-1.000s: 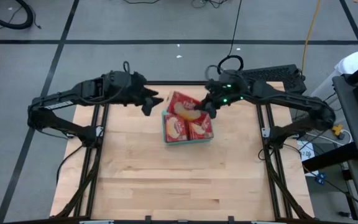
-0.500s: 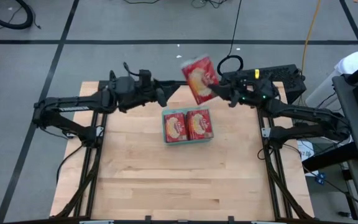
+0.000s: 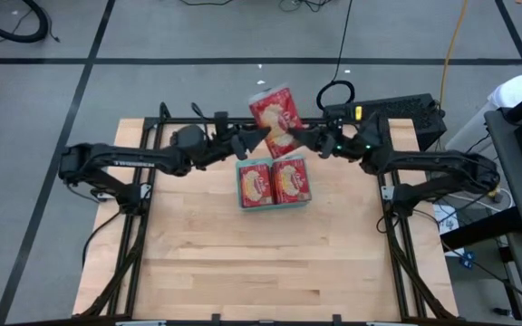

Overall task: Sort popcorn bags into baskets
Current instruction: Put the red popcorn bag into the green bin

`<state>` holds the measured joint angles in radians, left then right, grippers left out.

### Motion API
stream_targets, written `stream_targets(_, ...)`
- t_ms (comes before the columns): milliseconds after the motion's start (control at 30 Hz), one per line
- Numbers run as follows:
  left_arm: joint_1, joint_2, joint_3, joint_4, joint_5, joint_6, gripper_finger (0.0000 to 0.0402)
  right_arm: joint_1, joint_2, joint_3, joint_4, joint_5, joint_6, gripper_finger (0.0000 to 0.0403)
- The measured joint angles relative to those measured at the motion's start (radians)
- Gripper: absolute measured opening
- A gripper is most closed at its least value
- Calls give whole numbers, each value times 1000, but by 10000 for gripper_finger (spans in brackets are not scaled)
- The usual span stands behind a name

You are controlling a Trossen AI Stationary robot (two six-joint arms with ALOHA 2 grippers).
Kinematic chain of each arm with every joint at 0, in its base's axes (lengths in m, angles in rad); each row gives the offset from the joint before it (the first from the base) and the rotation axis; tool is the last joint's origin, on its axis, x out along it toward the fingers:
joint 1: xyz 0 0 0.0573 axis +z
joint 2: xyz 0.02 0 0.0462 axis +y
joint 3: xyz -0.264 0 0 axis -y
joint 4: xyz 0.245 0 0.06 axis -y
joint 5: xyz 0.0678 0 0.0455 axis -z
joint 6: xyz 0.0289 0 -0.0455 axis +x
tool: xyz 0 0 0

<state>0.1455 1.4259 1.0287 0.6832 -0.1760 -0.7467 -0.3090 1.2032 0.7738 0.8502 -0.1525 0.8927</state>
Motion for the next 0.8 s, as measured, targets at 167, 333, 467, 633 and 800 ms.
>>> stream_targets(167, 6, 15, 6, 21, 8, 2, 222, 27, 73, 36, 7, 43, 4, 14)
stream_targets(333, 56, -9, 5, -93, 126, -66, 101, 31, 77, 52, -18, 98, 12, 26)
stream_targets(467, 118, -38, 5, -131, 272, -103, 20, 31, 67, 53, -24, 103, 65, 52)
stream_targets(633, 216, -99, 5, -256, 447, -113, 32, 35, 43, 53, -130, 107, 131, 98)
stream_targets(800, 308, -171, 5, -379, 677, -118, 15, 35, 0, 166, -463, 59, 118, 139)
